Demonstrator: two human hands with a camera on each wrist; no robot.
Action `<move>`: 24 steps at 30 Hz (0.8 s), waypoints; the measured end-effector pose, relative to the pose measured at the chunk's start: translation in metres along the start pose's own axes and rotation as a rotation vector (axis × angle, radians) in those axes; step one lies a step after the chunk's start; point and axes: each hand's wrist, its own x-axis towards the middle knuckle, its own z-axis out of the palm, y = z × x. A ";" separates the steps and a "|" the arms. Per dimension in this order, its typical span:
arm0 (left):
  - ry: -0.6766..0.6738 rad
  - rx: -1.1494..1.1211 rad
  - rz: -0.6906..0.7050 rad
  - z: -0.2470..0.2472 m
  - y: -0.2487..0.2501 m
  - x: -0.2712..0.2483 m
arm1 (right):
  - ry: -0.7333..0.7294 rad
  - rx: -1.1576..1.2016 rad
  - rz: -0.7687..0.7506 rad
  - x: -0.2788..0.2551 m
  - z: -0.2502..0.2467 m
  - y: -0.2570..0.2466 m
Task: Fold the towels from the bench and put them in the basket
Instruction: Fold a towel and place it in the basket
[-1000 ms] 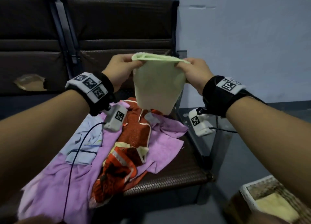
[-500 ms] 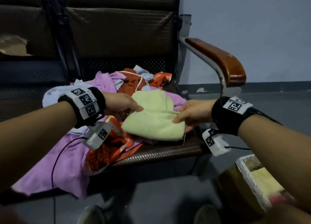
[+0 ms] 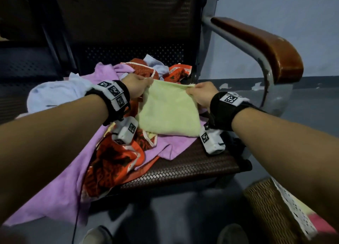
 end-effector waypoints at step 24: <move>-0.121 0.585 0.419 -0.016 -0.019 -0.077 | -0.266 -0.853 -0.480 -0.062 -0.010 0.010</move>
